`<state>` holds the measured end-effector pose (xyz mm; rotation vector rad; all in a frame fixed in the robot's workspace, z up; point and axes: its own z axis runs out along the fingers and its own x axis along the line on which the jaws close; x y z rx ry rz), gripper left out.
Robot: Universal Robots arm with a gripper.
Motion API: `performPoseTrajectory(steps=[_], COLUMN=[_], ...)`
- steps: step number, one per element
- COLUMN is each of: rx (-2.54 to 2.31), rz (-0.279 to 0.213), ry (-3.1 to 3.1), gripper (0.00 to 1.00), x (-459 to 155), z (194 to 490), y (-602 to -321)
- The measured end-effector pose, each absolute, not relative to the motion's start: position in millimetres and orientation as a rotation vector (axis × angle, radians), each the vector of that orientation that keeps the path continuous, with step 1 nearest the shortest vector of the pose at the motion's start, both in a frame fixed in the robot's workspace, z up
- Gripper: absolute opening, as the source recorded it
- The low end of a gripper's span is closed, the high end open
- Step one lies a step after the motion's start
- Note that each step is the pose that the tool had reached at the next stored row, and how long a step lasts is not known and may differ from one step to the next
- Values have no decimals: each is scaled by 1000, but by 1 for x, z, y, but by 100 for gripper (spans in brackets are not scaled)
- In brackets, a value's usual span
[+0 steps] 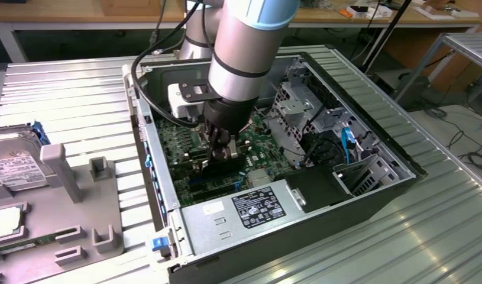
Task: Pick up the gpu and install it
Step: 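Press down on the gpu until it lock into place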
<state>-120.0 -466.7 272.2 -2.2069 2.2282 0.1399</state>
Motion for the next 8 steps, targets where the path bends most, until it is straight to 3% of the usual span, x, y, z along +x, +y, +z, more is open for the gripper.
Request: performPoseTrajectory(steps=[8], rx=[-2207], rz=[140], ry=[2227], gripper=[11], x=[-131], z=[272], y=[-464])
